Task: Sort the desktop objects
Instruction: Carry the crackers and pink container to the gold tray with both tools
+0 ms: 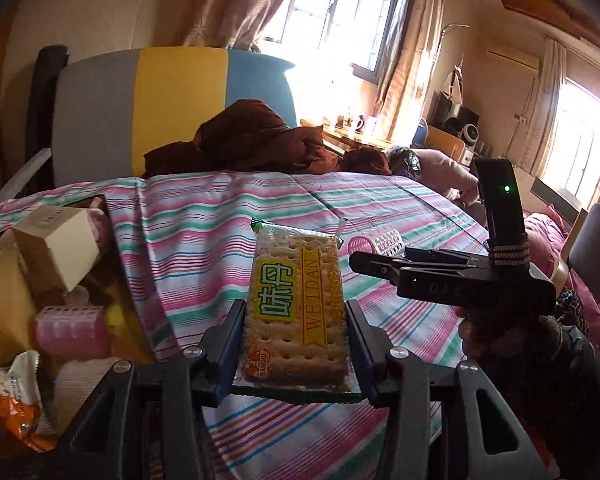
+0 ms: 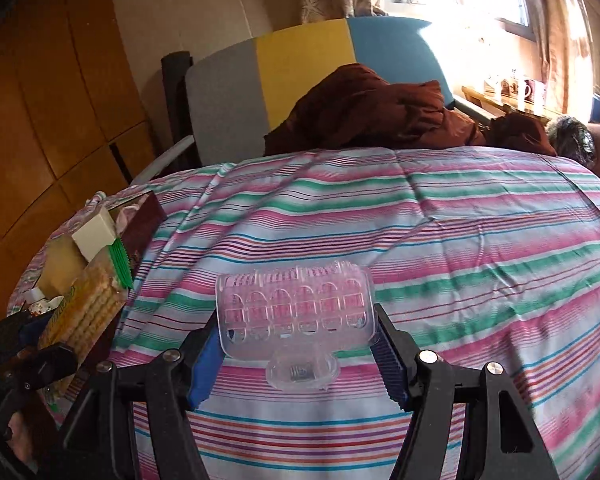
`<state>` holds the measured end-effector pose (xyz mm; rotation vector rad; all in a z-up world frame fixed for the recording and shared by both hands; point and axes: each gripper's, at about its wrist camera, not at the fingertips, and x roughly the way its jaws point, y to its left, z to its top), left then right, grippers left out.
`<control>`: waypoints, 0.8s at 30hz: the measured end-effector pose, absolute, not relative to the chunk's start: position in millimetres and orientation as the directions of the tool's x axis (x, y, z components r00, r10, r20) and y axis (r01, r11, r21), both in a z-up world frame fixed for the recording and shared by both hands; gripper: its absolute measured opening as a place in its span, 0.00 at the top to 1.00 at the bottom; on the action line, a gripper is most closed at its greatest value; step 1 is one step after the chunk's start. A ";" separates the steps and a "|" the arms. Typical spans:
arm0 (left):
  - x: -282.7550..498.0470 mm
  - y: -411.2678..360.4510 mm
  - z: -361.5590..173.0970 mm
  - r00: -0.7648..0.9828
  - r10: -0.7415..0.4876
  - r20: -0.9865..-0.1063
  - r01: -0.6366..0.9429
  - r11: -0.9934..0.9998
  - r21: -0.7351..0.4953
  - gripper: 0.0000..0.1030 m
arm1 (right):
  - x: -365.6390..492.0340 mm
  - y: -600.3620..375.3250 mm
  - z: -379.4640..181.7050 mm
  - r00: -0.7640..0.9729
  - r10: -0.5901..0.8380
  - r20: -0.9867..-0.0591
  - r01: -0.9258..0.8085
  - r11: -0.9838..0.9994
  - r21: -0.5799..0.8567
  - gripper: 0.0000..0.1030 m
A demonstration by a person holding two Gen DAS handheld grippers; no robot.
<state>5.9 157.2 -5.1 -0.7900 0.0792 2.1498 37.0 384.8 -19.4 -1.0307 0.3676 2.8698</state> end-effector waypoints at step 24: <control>-24.0 -66.6 -4.4 -0.777 0.362 -0.515 -0.287 -0.932 -0.223 0.53 | -32.9 160.4 -6.8 -0.711 -0.361 -0.603 0.371 -0.922 0.115 0.34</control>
